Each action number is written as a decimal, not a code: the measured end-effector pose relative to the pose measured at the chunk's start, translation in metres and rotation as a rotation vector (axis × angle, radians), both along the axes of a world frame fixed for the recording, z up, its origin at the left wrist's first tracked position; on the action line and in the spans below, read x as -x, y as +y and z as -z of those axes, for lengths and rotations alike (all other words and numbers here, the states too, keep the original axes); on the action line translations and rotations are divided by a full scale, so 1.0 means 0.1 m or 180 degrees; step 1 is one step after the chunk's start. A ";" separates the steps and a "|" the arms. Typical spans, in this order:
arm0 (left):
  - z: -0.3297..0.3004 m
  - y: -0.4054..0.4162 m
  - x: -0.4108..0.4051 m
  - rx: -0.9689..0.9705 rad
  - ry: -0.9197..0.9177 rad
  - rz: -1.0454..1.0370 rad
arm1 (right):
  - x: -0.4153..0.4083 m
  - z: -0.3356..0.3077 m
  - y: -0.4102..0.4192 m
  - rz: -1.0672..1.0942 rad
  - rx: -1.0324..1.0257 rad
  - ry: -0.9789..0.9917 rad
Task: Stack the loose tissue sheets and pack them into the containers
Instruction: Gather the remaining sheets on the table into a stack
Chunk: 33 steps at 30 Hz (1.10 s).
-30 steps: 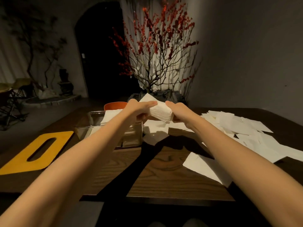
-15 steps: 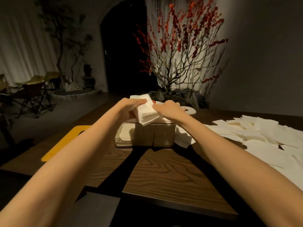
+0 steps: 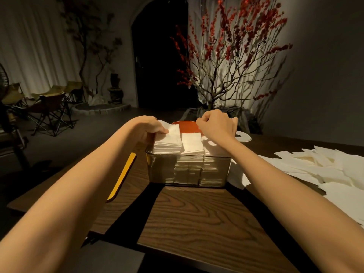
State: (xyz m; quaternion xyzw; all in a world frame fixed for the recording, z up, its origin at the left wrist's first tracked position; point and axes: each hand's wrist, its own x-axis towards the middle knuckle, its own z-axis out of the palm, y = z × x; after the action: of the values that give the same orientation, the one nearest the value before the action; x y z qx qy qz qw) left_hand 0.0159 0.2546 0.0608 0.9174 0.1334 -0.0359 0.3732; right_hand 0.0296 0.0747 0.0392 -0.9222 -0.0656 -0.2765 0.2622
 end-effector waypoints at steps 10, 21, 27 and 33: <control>0.01 -0.14 -0.11 -0.0520 0.0436 0.0372 | -0.08 0.06 0.04 -0.1390 0.0692 0.1483; 0.31 -0.31 -0.12 -0.0727 0.0748 0.0354 | -0.09 0.10 0.03 -0.1402 0.0920 0.1806; 0.29 -0.32 -0.14 -0.1848 -0.0357 0.0565 | -0.04 0.09 0.01 -0.1379 0.0904 0.1762; 0.09 -0.21 -0.18 -0.1951 0.0223 0.1626 | -0.02 0.10 0.01 -0.1387 0.0795 0.1807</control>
State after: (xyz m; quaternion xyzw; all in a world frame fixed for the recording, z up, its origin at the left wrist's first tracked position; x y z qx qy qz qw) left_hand 0.0344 0.2335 0.0517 0.9881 -0.0819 -0.1173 0.0565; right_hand 0.0313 0.0762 0.0297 -0.9514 -0.2182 0.0624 0.2083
